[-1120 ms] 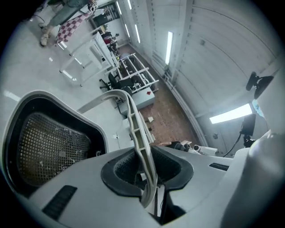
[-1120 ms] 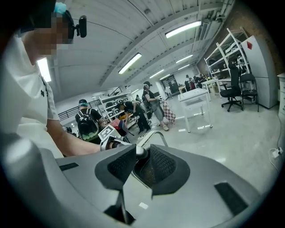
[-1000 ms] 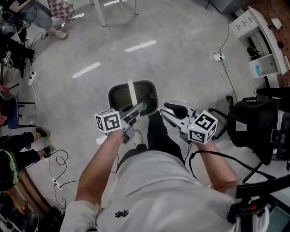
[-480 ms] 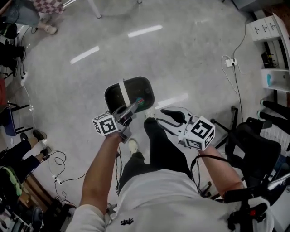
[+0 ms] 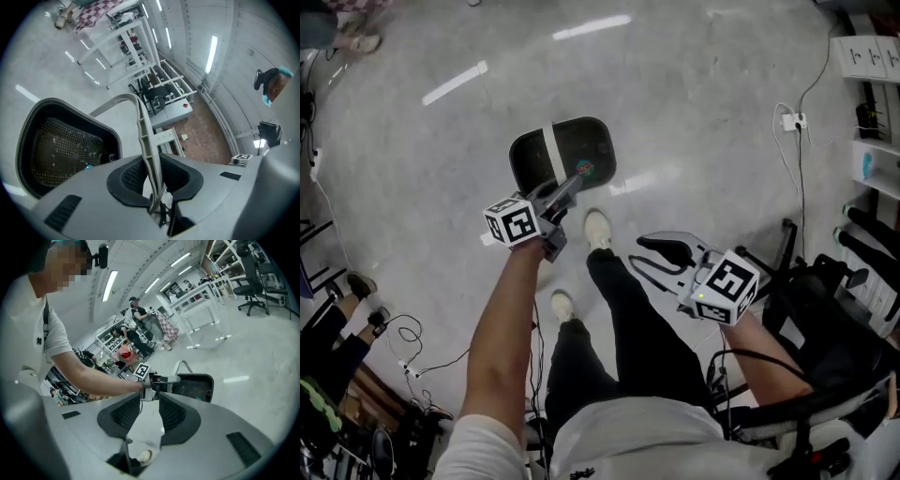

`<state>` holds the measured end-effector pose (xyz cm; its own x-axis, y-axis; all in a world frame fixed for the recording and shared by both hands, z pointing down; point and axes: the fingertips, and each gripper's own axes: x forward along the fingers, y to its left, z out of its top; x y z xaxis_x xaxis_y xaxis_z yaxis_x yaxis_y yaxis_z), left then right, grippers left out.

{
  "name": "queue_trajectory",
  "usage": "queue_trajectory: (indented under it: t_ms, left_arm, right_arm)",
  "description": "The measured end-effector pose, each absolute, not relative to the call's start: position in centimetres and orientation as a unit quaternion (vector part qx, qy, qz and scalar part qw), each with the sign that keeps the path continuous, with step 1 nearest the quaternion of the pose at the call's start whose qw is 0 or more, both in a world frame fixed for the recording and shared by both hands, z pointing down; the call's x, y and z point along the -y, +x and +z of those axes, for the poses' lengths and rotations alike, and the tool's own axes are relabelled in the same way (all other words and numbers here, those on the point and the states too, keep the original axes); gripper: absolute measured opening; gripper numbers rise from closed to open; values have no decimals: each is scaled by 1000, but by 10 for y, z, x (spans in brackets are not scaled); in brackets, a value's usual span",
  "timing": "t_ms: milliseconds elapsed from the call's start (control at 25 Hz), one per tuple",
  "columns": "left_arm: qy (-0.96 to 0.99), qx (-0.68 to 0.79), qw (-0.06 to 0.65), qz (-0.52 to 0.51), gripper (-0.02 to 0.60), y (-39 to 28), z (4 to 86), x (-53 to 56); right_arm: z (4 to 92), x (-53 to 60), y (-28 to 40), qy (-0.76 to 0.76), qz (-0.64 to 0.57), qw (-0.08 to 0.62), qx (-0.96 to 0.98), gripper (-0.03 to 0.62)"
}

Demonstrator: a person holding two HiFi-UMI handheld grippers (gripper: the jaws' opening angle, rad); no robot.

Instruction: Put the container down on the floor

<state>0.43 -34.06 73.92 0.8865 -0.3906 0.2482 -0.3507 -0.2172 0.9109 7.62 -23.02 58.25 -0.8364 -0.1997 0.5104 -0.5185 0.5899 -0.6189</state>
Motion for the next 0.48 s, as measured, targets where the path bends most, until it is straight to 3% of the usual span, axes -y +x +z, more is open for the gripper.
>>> queue_trajectory:
  t_ms: [160, 480]
  left_arm:
    - [781, 233, 579, -8, 80, 11, 797, 365]
    - [780, 220, 586, -5, 80, 17, 872, 380]
  right_arm:
    - [610, 254, 89, 215, 427, 175, 861, 107]
    - [657, 246, 97, 212, 448, 200, 845, 107]
